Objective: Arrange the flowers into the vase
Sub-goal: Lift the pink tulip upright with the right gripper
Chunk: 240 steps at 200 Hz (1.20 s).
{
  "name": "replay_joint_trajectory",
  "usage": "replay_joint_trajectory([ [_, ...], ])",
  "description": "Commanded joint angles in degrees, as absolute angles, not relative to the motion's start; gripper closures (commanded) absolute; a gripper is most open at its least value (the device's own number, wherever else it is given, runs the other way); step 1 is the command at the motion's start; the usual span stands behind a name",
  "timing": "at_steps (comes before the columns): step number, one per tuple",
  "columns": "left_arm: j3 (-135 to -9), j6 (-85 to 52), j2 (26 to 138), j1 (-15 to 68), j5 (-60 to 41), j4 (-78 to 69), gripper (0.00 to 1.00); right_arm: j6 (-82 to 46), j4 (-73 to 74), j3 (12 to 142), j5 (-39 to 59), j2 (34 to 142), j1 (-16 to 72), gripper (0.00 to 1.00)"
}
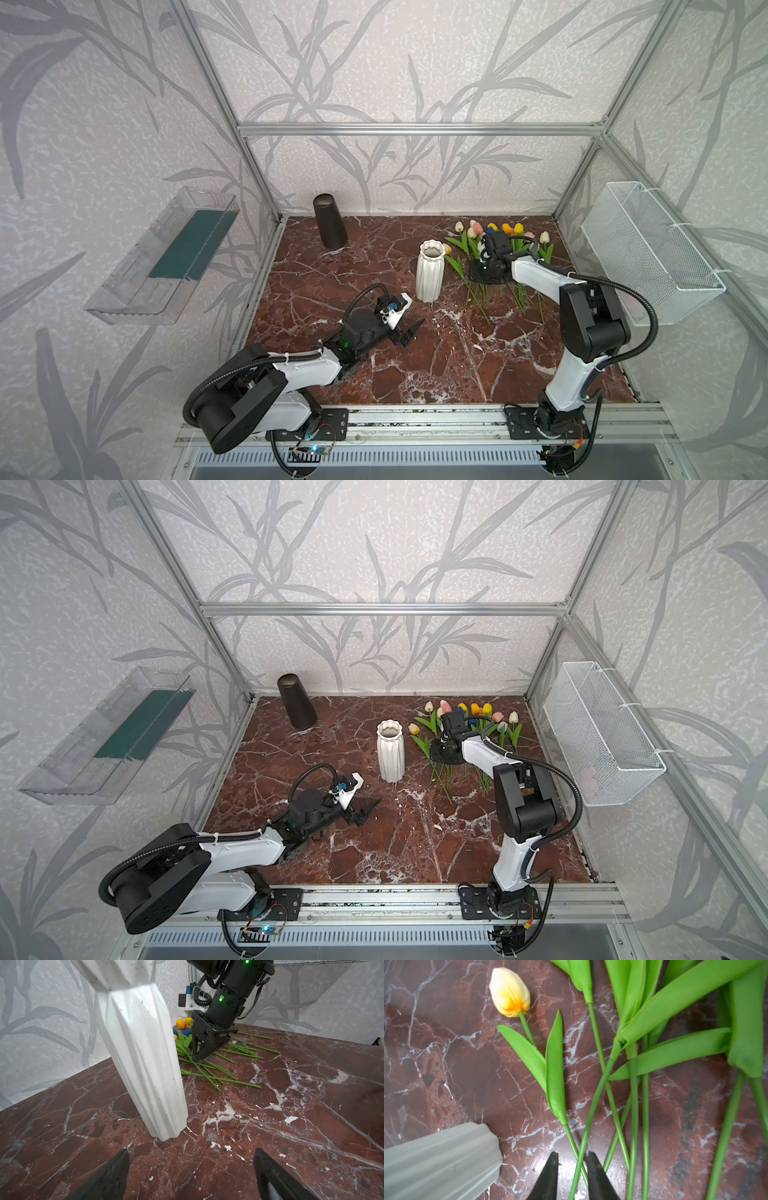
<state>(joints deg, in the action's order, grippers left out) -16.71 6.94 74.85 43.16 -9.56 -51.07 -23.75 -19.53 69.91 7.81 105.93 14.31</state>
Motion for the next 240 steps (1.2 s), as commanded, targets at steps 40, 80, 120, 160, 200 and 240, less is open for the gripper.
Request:
replay_joint_trajectory([
  [40, -16.2, 8.9, 74.0, 43.8, -10.2, -52.2, 0.07, -24.7, -21.3, 73.8, 5.1, 111.4, 14.4, 0.71],
  [80, -16.1, 9.0, 73.7, 44.1, -10.3, -52.3, 0.07, -24.9, -17.8, 71.9, 5.2, 111.8, 14.7, 0.77],
  [120, -16.2, 8.8, 73.7, 44.6, -11.0, -52.4, 0.07, -24.9, -17.1, 70.9, 3.5, 110.8, 14.7, 0.94],
  [160, -15.1, 7.6, 71.6, 44.9, -9.9, -53.5, 0.07, -26.5, -15.2, 68.0, 4.7, 104.7, 14.7, 1.0],
  [200, -13.3, 8.8, 70.5, 45.0, -12.4, -57.1, 0.07, -26.1, -11.4, 64.8, 7.8, 93.3, 14.8, 1.0],
  [240, -10.6, 8.6, 68.4, 45.1, -15.1, -62.5, 0.06, -23.3, 0.1, 58.1, 9.8, 80.1, 15.8, 1.0],
])
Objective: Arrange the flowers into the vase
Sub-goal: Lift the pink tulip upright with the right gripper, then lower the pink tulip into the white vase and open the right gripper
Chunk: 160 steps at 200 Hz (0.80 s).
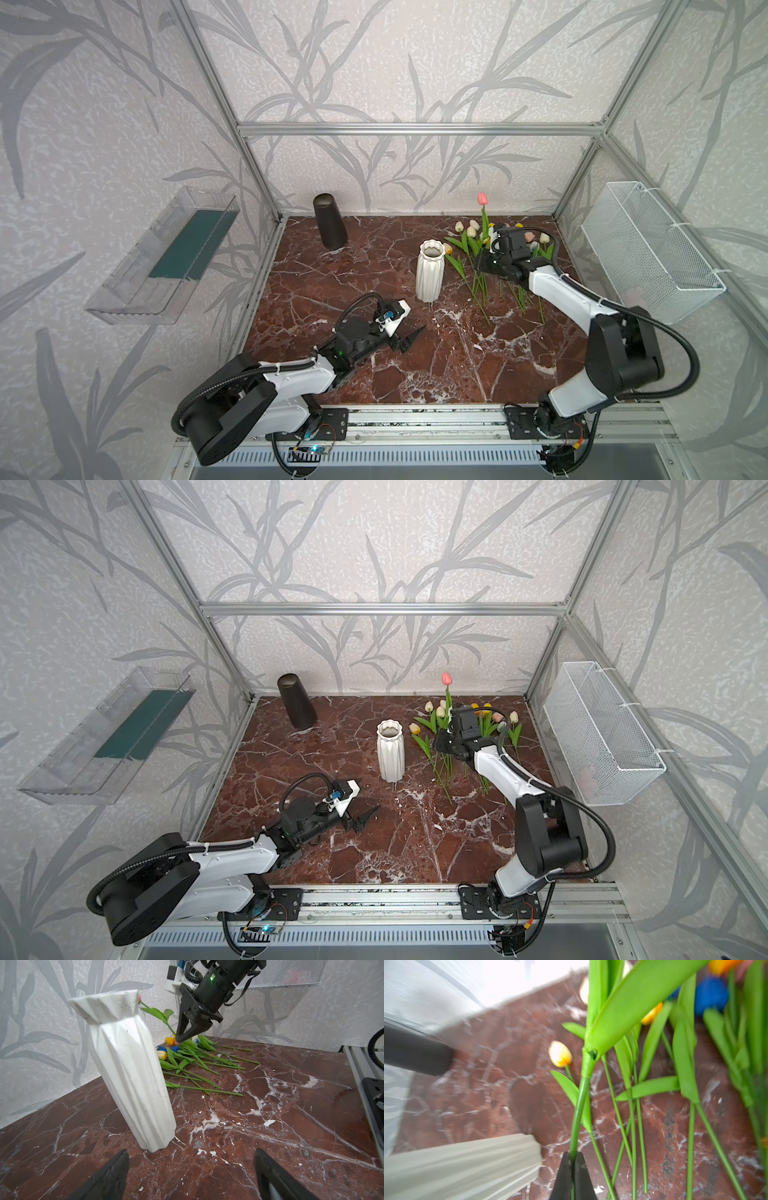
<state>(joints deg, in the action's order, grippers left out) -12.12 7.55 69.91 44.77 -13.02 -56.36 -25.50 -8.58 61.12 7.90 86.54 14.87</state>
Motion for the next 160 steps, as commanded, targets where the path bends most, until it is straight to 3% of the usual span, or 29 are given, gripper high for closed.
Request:
replay_joint_trajectory([
  [1, -10.5, 8.6, 68.4, 45.1, -15.0, -62.8, 0.06, -23.2, 0.4, 57.8, 9.9, 79.8, 15.8, 1.0],
  [59, -9.6, 8.3, 65.2, 45.2, -12.1, -61.5, 0.06, -19.4, 28.0, 53.3, 15.4, 71.6, 21.5, 1.0],
  [91, -8.3, 8.7, 63.2, 45.3, -10.8, -62.5, 0.05, -17.3, 38.7, 56.0, 15.2, 75.3, 25.9, 1.0],
  [160, -4.7, 8.9, 53.6, 45.4, -1.9, -60.6, 0.0, -15.9, 44.9, 61.7, 13.8, 86.7, 29.7, 1.0],
])
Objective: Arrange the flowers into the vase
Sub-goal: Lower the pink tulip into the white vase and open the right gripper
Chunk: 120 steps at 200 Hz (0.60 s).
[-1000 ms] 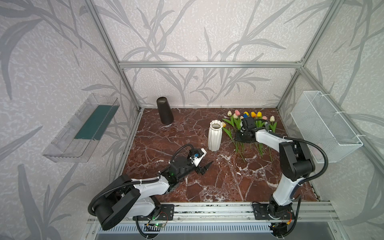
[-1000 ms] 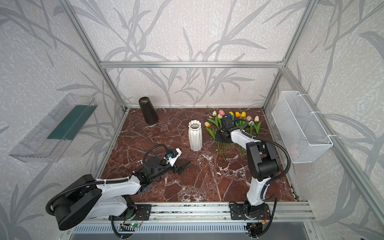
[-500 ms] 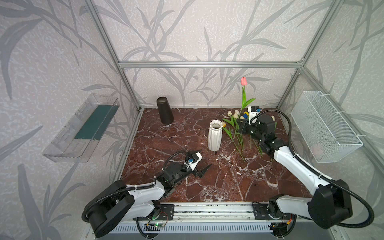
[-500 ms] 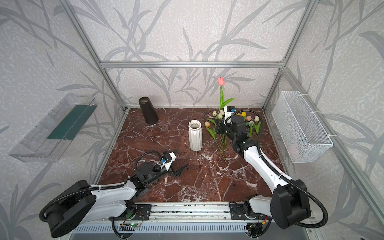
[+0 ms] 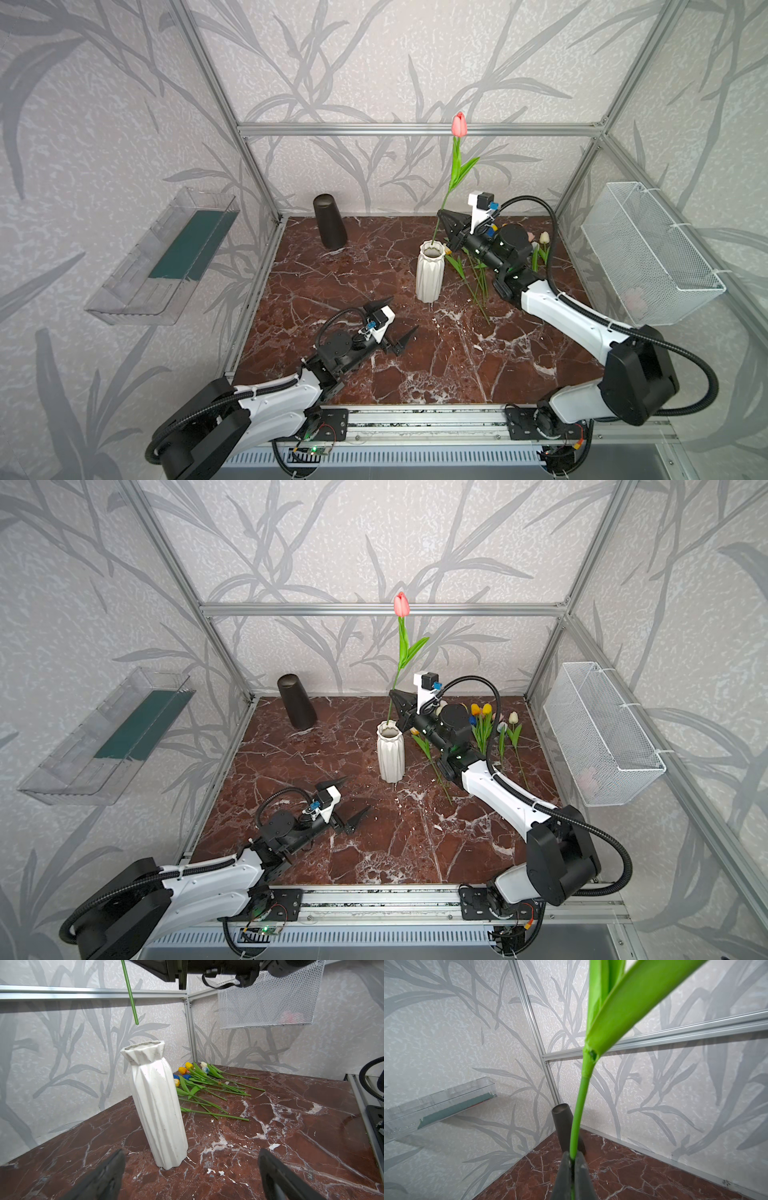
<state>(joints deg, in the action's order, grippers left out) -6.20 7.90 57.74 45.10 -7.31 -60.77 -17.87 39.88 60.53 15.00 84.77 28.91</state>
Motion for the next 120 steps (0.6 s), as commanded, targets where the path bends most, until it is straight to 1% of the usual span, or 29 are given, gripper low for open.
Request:
replay_joint_trajectory([
  [1, -4.7, 8.9, 53.4, 45.4, -1.5, -60.6, 0.0, -15.9, 45.0, 61.7, 13.7, 86.7, 29.7, 1.0],
  [16, -3.2, 8.7, 49.8, 45.4, 1.0, -60.4, 0.0, -15.1, 45.6, 60.6, 13.4, 87.4, 29.7, 1.0],
  [49, -3.3, 10.2, 44.7, 45.4, 2.6, -54.7, 0.0, -12.8, 45.7, 57.5, 12.8, 86.9, 30.1, 1.0],
  [70, -3.2, 10.0, 44.8, 45.4, 1.9, -55.1, 0.0, -10.3, 45.1, 55.8, 12.0, 86.3, 30.4, 1.0],
  [120, -3.8, 10.3, 49.3, 45.4, 0.1, -57.6, 0.01, -4.5, 46.7, 50.1, 14.7, 84.3, 31.1, 1.0],
])
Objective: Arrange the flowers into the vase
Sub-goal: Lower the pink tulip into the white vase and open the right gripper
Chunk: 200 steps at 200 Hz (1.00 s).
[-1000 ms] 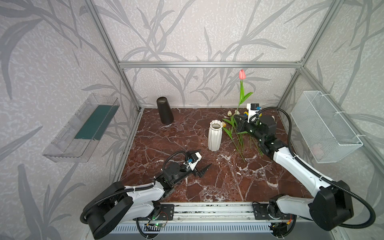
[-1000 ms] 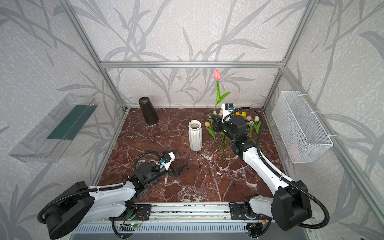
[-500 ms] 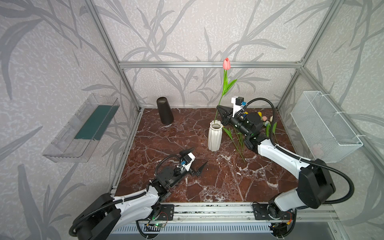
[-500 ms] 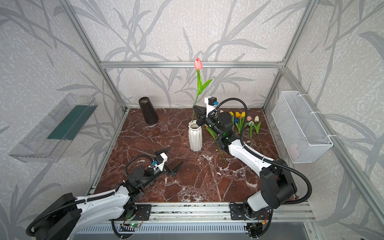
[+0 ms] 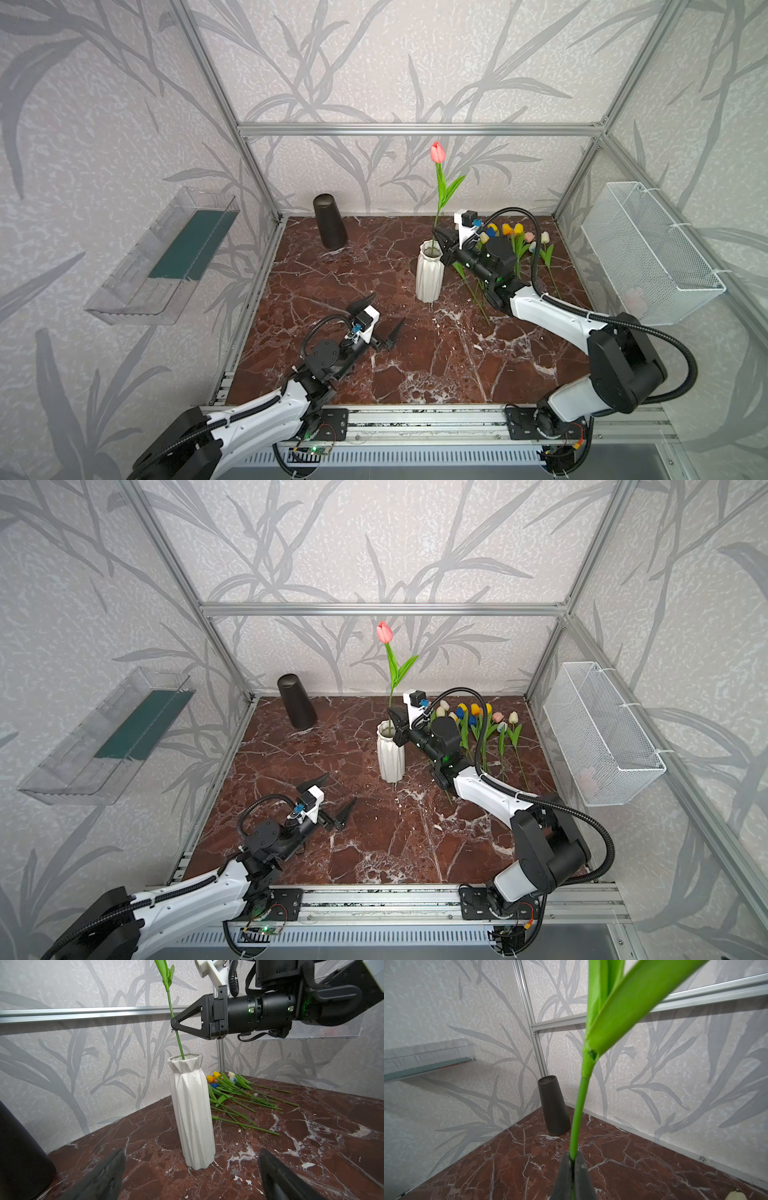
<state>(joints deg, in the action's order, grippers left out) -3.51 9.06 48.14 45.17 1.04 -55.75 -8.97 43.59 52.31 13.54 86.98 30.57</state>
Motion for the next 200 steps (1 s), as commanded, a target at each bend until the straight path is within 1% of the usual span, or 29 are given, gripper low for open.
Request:
replay_joint_trajectory([
  [1, -3.8, 10.2, 49.3, 45.4, 0.0, -57.6, 0.01, -4.4, 46.7, 50.0, 14.6, 84.3, 31.1, 1.0],
  [23, -4.6, 10.4, 49.4, 45.4, -0.4, -55.6, 0.01, -4.1, 45.0, 48.5, 14.9, 83.3, 31.2, 1.0],
  [40, -4.5, 10.8, 50.0, 45.4, -0.2, -56.1, 0.01, -2.6, 43.1, 47.8, 15.1, 82.5, 31.4, 0.94],
  [57, -4.4, 10.6, 50.0, 45.4, -0.7, -56.4, 0.01, -1.6, 40.6, 47.1, 14.9, 81.7, 31.5, 0.86],
  [86, -5.0, 11.2, 51.5, 45.4, -0.3, -56.0, 0.01, 0.5, 37.4, 46.5, 14.4, 79.1, 32.2, 0.83],
  [111, -4.9, 10.6, 52.0, 45.4, -1.1, -57.2, 0.01, 1.5, 35.4, 46.2, 13.4, 77.7, 32.3, 0.76],
  [134, -5.6, 11.0, 52.6, 45.4, -1.4, -56.0, 0.01, 1.4, 33.2, 46.0, 12.5, 75.5, 32.3, 0.74],
  [146, -5.6, 11.2, 52.8, 45.4, -2.0, -56.2, 0.01, 1.7, 32.4, 45.7, 12.1, 73.9, 32.3, 0.69],
  [164, -5.9, 10.9, 51.9, 45.4, -3.7, -54.8, 0.01, 1.3, 30.7, 45.6, 10.1, 70.9, 32.3, 0.64],
  [184, -6.5, 11.5, 51.4, 45.4, -4.3, -54.0, 0.01, -0.5, 23.5, 47.6, 5.7, 67.6, 31.9, 0.58],
  [200, -8.3, 11.8, 50.2, 45.4, -5.8, -49.5, 0.01, -4.3, 14.4, 50.9, 3.8, 67.1, 29.5, 0.58],
])
